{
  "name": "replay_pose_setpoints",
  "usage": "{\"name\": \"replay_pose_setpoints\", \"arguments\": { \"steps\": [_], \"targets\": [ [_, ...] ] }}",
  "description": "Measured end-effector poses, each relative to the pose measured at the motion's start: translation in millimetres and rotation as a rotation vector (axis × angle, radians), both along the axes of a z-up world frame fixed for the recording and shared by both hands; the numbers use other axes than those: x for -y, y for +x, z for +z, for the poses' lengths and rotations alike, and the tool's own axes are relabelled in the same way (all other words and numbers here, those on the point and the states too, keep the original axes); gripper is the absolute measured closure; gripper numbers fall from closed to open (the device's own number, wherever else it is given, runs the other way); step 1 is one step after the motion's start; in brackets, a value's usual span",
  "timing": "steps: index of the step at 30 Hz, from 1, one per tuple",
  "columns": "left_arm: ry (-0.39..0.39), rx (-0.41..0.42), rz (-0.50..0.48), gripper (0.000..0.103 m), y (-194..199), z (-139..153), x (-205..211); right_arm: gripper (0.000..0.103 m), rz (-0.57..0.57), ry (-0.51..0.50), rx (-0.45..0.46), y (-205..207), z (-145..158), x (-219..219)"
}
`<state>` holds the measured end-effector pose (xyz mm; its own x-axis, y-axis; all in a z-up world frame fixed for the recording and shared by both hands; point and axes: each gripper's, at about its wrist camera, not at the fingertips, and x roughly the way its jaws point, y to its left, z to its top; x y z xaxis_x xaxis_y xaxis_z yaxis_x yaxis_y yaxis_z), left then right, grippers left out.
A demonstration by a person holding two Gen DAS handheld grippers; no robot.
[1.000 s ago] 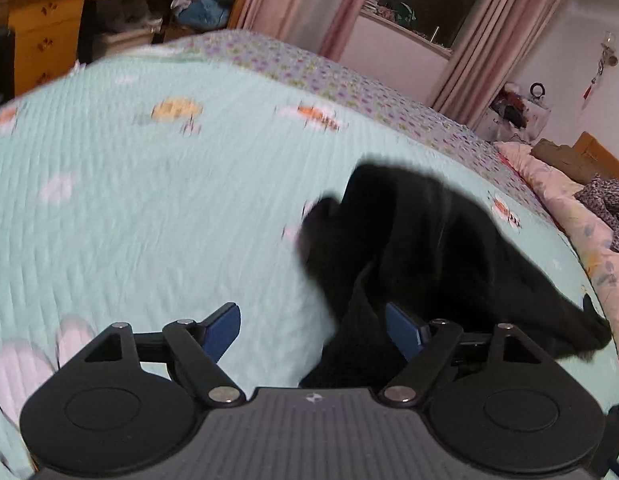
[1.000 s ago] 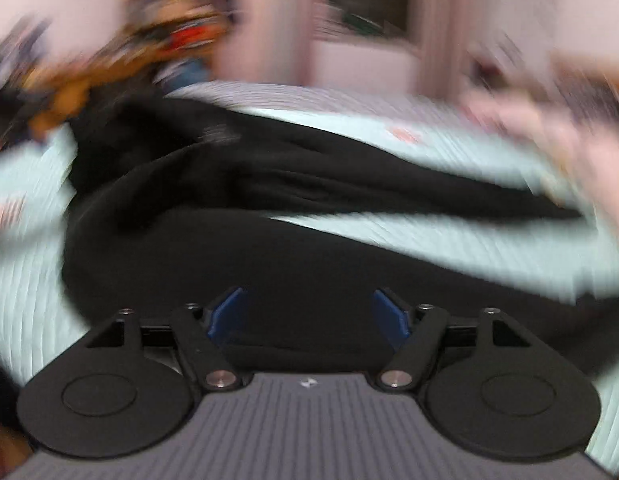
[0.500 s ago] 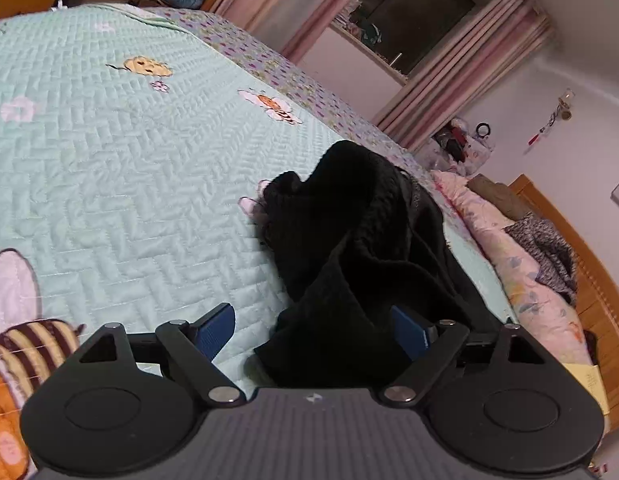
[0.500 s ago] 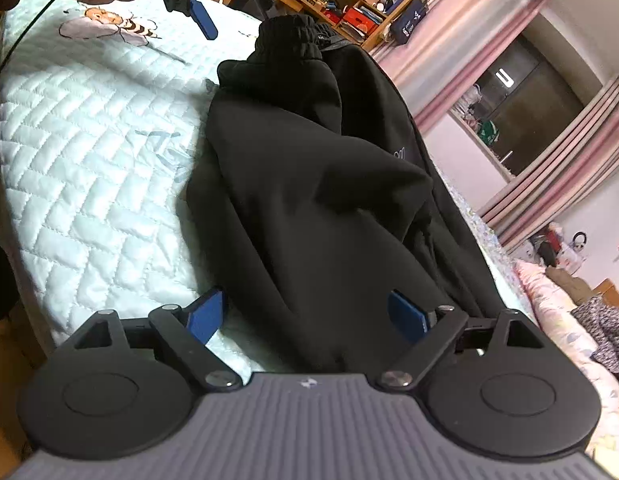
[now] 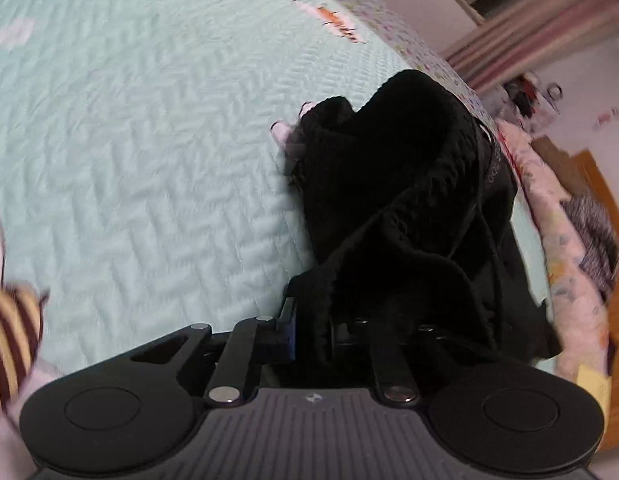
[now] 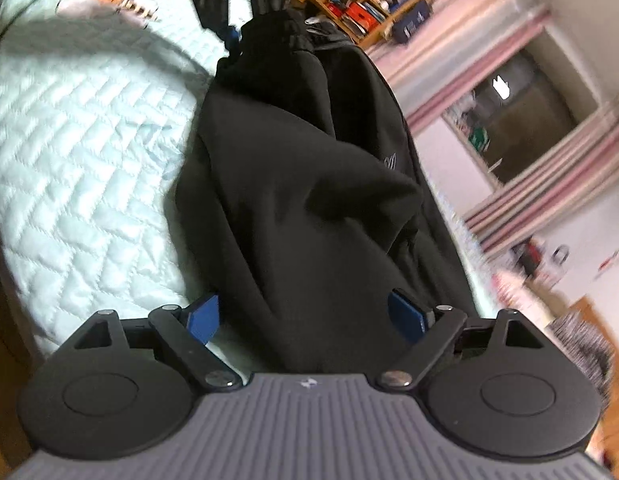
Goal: Fold clothes
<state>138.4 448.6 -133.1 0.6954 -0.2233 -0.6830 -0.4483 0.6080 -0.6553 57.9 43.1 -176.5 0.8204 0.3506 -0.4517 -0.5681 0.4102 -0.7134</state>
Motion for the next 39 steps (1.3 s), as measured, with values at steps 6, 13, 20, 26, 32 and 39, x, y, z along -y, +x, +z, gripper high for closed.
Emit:
{"name": "replay_pose_setpoints", "arguments": {
  "steps": [6,13,20,26,32,39],
  "targets": [
    [-0.183,0.173,0.065,0.095,-67,44,5,0.095,-0.081,-0.022,0.242,7,8,25],
    [-0.153,0.102,0.093,0.096,-152,45,33,0.094,-0.191,0.130,0.234,21,77,88],
    [-0.098,0.070,0.169,0.067,-196,7,28,0.050,-0.154,0.024,0.007,11,38,100],
    [0.039,0.116,0.184,0.051,-194,23,21,0.024,-0.071,0.030,0.003,-20,62,94],
    [0.149,0.066,0.174,0.038,-150,14,31,0.024,-0.056,0.223,-0.043,0,128,46],
    [0.154,0.067,0.124,0.037,-128,-14,35,0.022,0.018,0.269,-0.036,54,173,-95]
  ]
}}
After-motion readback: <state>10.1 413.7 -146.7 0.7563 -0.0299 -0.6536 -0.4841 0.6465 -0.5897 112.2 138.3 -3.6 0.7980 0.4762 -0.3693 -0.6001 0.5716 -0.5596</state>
